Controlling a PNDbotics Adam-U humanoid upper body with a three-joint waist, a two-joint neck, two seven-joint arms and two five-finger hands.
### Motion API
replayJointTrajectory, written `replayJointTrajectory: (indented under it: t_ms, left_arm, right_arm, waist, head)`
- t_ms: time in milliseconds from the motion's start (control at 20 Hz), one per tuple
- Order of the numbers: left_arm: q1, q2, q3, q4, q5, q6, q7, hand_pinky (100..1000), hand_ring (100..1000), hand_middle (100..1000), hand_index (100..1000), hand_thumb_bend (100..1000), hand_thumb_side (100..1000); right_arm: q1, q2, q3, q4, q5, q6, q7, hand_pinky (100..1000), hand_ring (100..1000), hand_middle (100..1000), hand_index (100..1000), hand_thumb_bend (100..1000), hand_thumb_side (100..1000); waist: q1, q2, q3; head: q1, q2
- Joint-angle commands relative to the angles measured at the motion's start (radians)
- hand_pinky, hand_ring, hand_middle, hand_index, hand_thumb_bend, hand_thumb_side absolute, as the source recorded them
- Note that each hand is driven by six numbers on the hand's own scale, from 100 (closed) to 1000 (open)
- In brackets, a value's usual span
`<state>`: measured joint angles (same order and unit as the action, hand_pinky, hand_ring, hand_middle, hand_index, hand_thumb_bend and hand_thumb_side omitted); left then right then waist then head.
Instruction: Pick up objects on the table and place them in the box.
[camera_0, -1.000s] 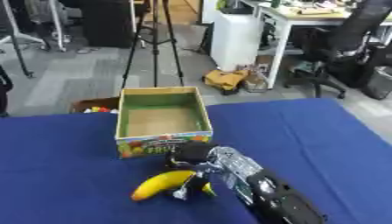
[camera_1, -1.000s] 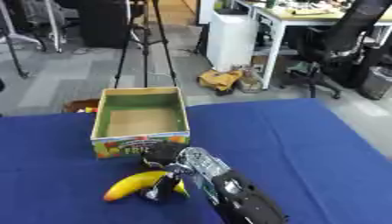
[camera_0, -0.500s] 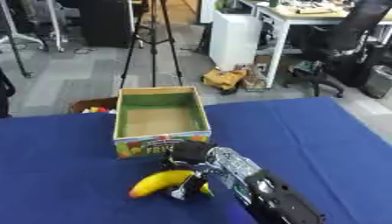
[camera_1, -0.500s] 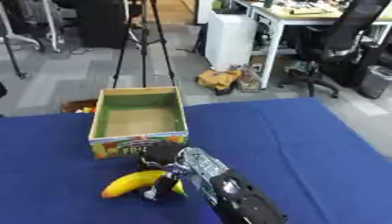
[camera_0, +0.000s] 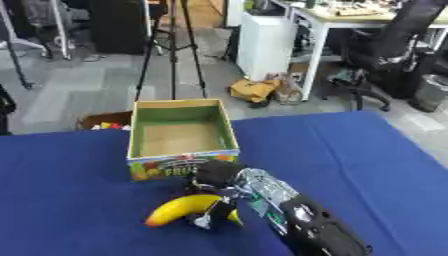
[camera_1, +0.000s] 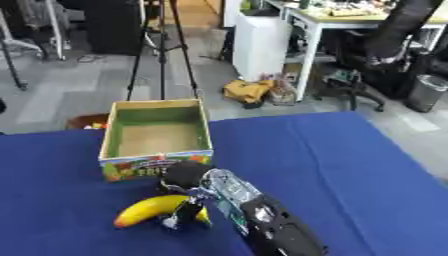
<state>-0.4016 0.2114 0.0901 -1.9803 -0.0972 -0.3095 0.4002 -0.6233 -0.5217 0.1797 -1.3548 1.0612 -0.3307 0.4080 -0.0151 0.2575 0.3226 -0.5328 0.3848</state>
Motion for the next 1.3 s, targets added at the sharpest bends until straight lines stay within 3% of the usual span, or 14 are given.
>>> replayJointTrajectory:
  t_ms: [50,1300]
  left_arm:
    - [-0.016,0.009,0.006,-0.02,0.0,-0.002,0.003,460,663,637,863,100,983]
    - [-0.006,0.009,0.006,-0.02,-0.005,-0.004,0.006,464,665,641,863,100,988]
  right_arm:
    - [-0.009,-0.026,-0.005,-0.032,-0.014,0.001,-0.014,477,573,520,628,196,472]
    - [-0.004,-0.04,-0.007,-0.105,-0.056,-0.003,-0.061,446,549,489,555,132,511]
  waist:
    - [0.001,-0.021,0.0]
    - [-0.004,-0.048,-0.012]
  head:
    - [0.003,-0.005]
    - [0.002,0.002]
